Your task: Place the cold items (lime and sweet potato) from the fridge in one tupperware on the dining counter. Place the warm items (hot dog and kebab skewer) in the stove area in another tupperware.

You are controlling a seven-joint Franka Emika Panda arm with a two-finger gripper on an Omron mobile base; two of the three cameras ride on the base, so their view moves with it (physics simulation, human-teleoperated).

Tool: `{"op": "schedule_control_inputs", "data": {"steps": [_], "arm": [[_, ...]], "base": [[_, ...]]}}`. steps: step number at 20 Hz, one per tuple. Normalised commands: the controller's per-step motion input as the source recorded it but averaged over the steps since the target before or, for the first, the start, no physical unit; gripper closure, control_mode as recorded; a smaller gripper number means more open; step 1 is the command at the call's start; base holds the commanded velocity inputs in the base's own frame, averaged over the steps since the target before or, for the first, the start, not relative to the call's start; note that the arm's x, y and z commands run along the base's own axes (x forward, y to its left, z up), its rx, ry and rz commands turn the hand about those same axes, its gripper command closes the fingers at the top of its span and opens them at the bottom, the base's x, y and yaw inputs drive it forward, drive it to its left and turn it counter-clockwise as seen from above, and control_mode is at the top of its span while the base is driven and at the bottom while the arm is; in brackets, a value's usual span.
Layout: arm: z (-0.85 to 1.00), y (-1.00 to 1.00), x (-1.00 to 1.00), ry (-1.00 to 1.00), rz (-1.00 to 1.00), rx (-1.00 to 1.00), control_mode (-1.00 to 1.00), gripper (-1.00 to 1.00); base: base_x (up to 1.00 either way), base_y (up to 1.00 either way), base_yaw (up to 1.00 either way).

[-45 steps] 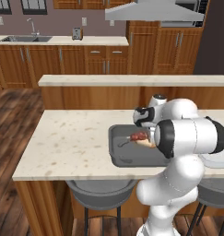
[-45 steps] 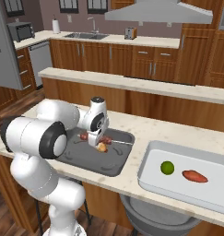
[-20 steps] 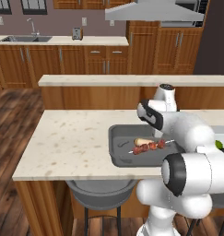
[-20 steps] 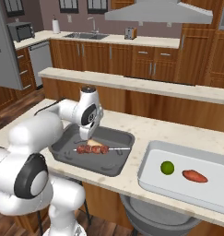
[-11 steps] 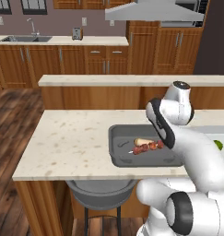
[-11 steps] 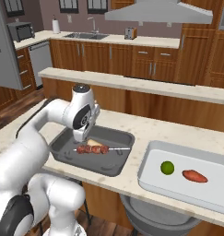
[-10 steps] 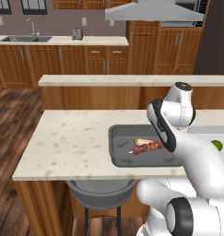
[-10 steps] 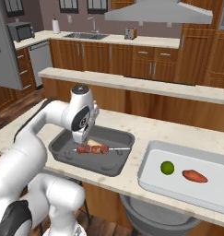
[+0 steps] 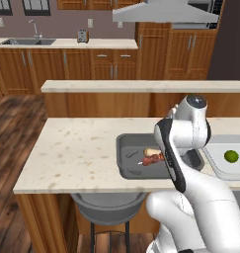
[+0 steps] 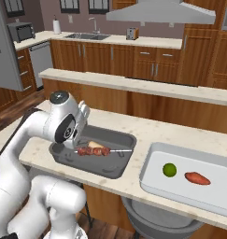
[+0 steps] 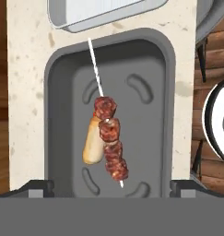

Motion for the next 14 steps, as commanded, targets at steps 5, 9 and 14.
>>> {"op": "schedule_control_inputs", "data": {"steps": [5,9,14], "arm": [[0.38,0.21,-0.08,-0.08,0.05,-0.21,-1.00,-1.00],[0.39,0.06,-0.32,-0.21,0.12,-0.20,-1.00,-1.00],[0.36,0.00,-0.53,-0.27,0.23,-0.13,-1.00,-1.00]], "base": [[0.00,0.00,0.00],[0.00,0.00,0.00],[0.00,0.00,0.00]]}}
